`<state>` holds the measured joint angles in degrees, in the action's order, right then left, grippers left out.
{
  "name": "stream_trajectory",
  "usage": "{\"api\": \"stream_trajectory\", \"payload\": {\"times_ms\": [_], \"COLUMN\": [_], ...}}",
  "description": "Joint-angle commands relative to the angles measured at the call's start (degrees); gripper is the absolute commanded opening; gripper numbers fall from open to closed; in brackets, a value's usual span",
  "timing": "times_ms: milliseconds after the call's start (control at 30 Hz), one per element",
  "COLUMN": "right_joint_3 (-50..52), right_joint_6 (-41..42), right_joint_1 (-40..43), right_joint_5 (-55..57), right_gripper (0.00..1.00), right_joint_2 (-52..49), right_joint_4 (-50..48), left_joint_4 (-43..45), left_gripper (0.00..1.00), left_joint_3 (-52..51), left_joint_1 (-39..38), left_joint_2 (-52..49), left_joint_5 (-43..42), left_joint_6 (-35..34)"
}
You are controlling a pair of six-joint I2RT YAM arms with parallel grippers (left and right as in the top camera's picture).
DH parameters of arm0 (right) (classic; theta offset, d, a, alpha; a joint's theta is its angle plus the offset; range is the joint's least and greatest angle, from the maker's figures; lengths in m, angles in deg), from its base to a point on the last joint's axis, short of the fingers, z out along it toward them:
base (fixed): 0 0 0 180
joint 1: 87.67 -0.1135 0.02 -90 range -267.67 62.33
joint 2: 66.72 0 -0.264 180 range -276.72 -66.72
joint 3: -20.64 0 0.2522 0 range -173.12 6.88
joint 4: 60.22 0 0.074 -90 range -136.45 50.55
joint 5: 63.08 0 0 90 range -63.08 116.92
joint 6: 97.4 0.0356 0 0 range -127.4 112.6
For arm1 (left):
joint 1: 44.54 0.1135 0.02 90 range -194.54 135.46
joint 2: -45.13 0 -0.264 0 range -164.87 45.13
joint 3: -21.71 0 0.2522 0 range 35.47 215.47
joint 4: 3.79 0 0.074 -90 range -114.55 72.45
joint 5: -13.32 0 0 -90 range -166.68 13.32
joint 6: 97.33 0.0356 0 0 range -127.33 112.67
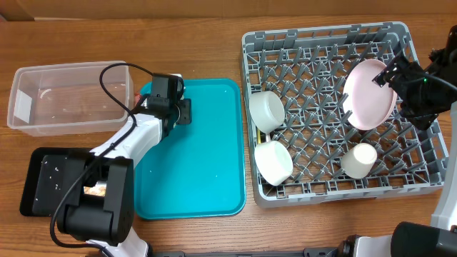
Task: Sort waste into correct bins and load items into the dishwasher rack
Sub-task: 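Reach the left gripper to the white tissue and grasp it, then drop the tissue into the clear plastic bin with the left gripper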
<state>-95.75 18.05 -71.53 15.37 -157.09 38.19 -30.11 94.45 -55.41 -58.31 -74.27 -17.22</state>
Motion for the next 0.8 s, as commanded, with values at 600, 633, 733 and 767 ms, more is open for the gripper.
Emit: {"api": "stream_trajectory", "payload": {"times_ms": [600,633,733,767], "right_joint_3": [-0.1,-0.1,-0.1,-0.1], "right_joint_6": [-0.4,-0.4,-0.4,-0.4], "right_joint_1": [0.1,0.1,0.1,0.1], "right_joint_5": [0.6,0.6,0.6,0.6], "right_gripper": [1.00,1.00,1.00,1.00], "right_joint_2": [0.7,0.7,0.7,0.7], "right_joint_4": [-0.3,-0.3,-0.3,-0.3], "left_joint_4": [-0.1,-2.1,-8.5,-9.3], "left_gripper": [0.04,0.04,0.04,0.04], "left_joint_3": [5.2,6.3,9.8,10.3], "left_joint_1": [-0.1,-0.1,0.1,0.2], "left_joint_2": [2.5,4.3,11.0,12.0], "left_joint_5": [-5.8,-6.8,-4.7,-3.3], "left_joint_6": [0.5,0.5,0.8,0.8]}}
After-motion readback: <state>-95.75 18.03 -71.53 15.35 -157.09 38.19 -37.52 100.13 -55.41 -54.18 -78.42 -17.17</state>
